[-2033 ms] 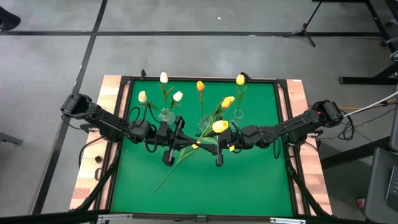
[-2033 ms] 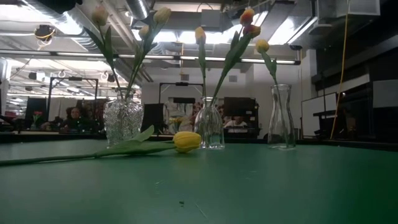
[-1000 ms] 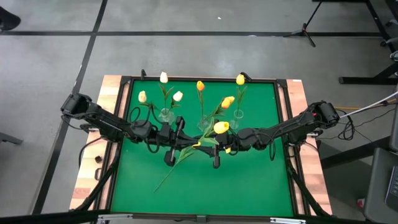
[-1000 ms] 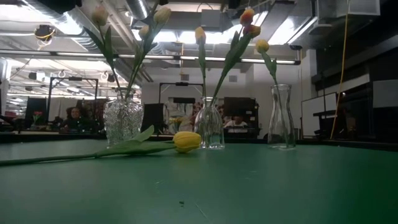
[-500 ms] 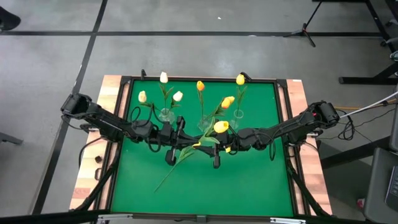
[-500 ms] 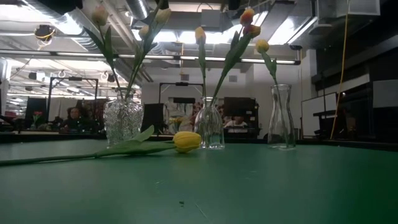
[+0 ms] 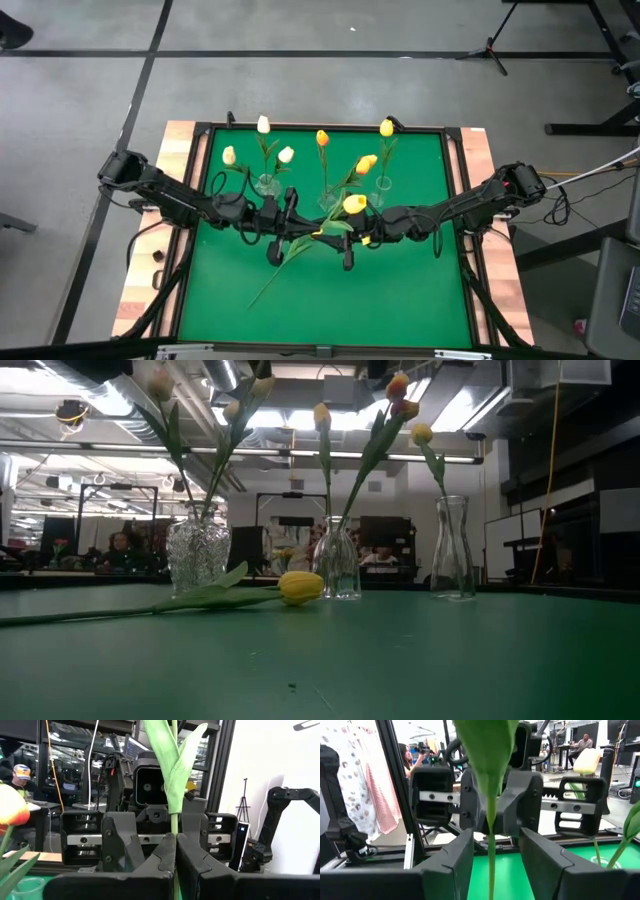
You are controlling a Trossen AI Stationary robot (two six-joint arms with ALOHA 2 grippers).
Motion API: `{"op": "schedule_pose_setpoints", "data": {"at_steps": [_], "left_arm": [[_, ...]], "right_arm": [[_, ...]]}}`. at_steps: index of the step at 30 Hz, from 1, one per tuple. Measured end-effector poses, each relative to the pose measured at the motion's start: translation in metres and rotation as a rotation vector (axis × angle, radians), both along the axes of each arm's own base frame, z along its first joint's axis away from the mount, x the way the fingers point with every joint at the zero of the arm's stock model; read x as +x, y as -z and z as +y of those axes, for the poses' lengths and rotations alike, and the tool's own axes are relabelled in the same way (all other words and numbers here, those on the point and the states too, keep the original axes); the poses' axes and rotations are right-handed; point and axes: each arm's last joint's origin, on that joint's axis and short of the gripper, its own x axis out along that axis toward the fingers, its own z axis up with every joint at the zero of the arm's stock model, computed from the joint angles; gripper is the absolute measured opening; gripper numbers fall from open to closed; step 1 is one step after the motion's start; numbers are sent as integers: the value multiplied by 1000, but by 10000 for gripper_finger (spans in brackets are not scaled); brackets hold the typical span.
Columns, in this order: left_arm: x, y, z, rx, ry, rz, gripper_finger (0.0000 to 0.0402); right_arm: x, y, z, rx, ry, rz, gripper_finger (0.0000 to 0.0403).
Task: Sort flowers into vase by color
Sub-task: Put the right yellow flower into the right transparent vase
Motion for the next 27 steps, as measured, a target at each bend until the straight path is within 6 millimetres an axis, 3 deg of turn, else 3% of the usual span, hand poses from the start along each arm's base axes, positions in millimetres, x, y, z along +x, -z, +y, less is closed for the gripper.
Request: {"op": "schedule_pose_setpoints", "data": {"at_steps": [14,27], "left_arm": [[1,0,3,-3,-9,4,0],[1,4,3,-17,-8,39,0]], "right_arm": [[2,2,-7,-6,19,22,148],[2,5,-6,-18,1,49,10]]}}
